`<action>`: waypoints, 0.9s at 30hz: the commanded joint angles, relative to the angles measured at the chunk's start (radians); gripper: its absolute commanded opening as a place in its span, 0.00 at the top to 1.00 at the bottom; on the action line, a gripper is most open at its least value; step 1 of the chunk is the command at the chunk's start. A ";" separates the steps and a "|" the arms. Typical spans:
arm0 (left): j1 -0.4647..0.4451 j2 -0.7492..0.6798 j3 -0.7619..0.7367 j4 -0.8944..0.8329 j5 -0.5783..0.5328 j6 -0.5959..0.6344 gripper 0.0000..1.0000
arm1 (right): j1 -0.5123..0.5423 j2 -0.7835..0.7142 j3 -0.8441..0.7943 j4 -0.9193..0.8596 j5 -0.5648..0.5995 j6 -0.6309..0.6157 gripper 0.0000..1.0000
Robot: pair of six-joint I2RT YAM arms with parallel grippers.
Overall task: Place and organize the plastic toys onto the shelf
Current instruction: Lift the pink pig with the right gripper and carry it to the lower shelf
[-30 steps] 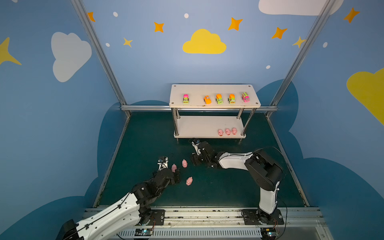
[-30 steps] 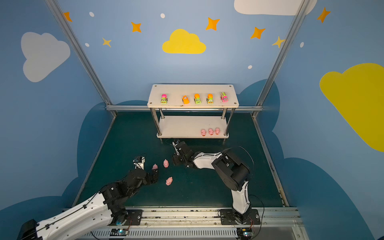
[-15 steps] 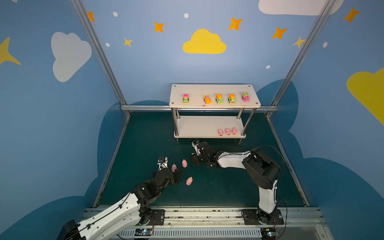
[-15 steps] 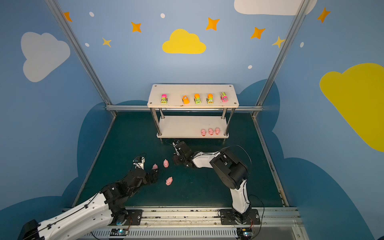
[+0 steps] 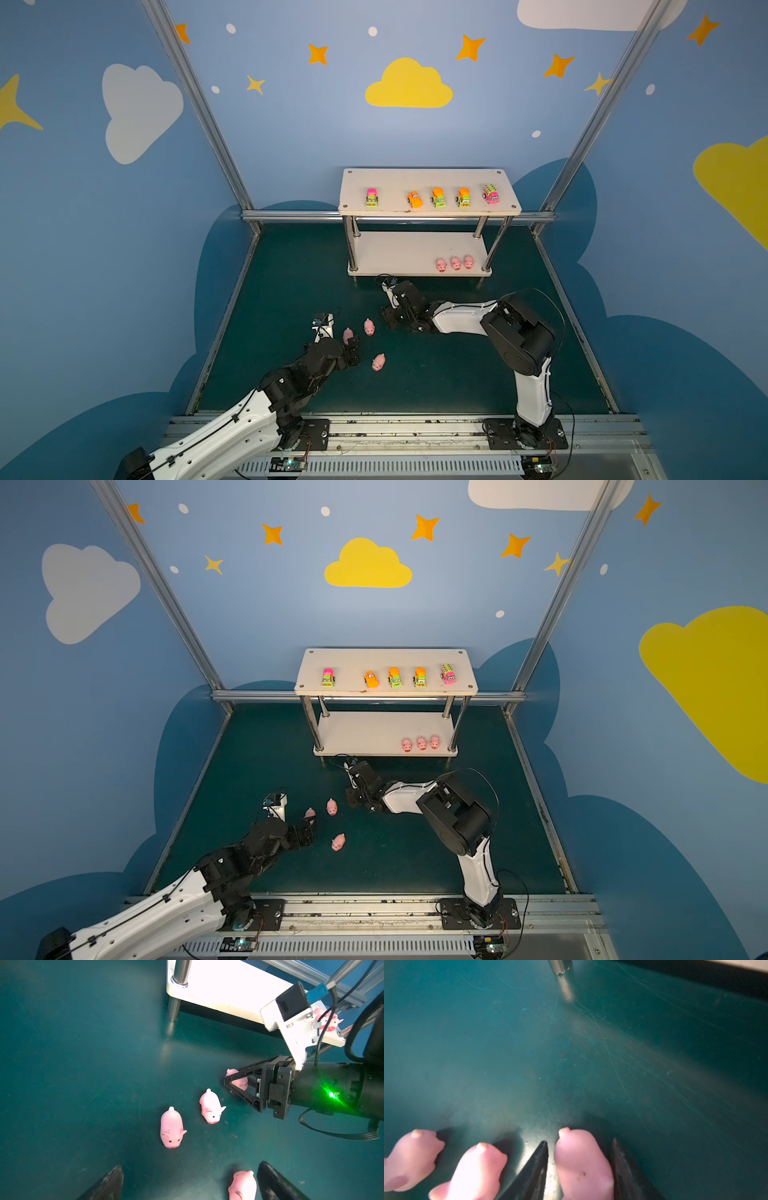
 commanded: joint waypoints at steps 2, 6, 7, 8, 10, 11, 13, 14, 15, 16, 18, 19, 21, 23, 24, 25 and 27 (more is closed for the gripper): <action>0.007 -0.009 -0.007 -0.025 -0.003 0.003 0.00 | -0.002 0.023 0.001 -0.035 -0.007 0.008 0.57; 0.008 -0.012 -0.007 -0.031 0.001 0.002 0.00 | -0.001 0.012 -0.019 -0.030 -0.003 0.012 0.59; 0.008 -0.015 -0.007 -0.032 0.002 -0.001 0.00 | 0.002 0.009 -0.022 -0.034 0.005 0.013 0.61; 0.007 -0.017 -0.007 -0.034 0.002 -0.001 0.00 | 0.002 0.008 -0.026 -0.037 0.011 0.015 0.61; 0.007 -0.022 -0.007 -0.037 0.004 -0.003 0.00 | 0.002 0.003 -0.039 -0.033 0.014 0.022 0.64; 0.006 -0.025 -0.006 -0.038 0.006 -0.003 0.00 | 0.003 -0.001 -0.047 -0.031 0.016 0.027 0.64; 0.007 -0.029 -0.004 -0.041 0.006 -0.005 0.00 | 0.005 -0.006 -0.059 -0.028 0.019 0.038 0.66; 0.006 -0.031 -0.002 -0.041 0.007 -0.005 0.00 | 0.008 -0.010 -0.067 -0.025 0.022 0.042 0.67; 0.006 -0.032 -0.001 -0.041 0.009 -0.005 0.00 | 0.012 -0.016 -0.079 -0.017 0.029 0.046 0.67; 0.007 -0.032 0.001 -0.043 0.011 -0.006 0.00 | 0.015 -0.026 -0.092 -0.002 0.039 0.050 0.67; 0.007 -0.031 0.002 -0.043 0.016 -0.008 0.00 | 0.020 -0.048 -0.119 0.016 0.053 0.055 0.67; 0.007 -0.031 0.003 -0.043 0.020 -0.012 0.00 | 0.022 -0.056 -0.129 0.018 0.060 0.056 0.67; 0.006 -0.031 0.005 -0.044 0.028 -0.013 0.00 | 0.025 -0.075 -0.140 0.013 0.075 0.054 0.67; 0.007 -0.026 0.010 -0.043 0.031 -0.015 0.00 | 0.025 -0.097 -0.153 0.006 0.091 0.052 0.68; 0.007 -0.025 0.011 -0.043 0.032 -0.016 0.00 | 0.026 -0.109 -0.162 0.005 0.097 0.052 0.68; 0.007 -0.022 0.015 -0.042 0.033 -0.017 0.00 | 0.027 -0.122 -0.169 0.002 0.103 0.051 0.68; 0.007 -0.017 0.022 -0.043 0.039 -0.017 0.00 | 0.027 -0.147 -0.184 0.001 0.118 0.050 0.68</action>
